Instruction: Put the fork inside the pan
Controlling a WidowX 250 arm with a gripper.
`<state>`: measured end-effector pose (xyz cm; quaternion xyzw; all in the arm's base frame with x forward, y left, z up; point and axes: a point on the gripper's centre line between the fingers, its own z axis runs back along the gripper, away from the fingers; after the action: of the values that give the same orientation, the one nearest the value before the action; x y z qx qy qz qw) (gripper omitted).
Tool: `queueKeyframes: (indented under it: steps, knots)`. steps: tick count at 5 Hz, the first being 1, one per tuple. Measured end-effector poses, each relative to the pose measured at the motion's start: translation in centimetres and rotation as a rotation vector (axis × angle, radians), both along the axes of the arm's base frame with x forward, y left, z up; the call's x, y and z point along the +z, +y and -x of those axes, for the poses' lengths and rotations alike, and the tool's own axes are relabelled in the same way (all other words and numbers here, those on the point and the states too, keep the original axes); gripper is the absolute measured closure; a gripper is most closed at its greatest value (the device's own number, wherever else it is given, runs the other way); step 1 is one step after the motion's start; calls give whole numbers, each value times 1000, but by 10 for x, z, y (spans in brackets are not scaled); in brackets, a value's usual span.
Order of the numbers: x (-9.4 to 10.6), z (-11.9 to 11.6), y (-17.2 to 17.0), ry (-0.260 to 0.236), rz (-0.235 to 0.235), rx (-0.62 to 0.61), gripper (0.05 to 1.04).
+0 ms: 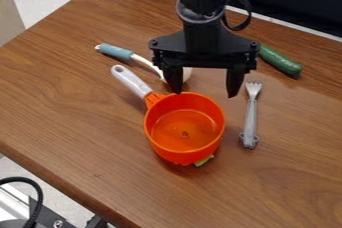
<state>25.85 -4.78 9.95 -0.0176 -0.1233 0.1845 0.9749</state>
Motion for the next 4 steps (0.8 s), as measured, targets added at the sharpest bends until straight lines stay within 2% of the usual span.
queueKeyframes:
  steps: [1,3,4]
  knots:
    - [-6,3,0,27,-3,5,83]
    - [16,-11,-1,38,12,21,83]
    - [18,-26,-13,47,28,-8,82]
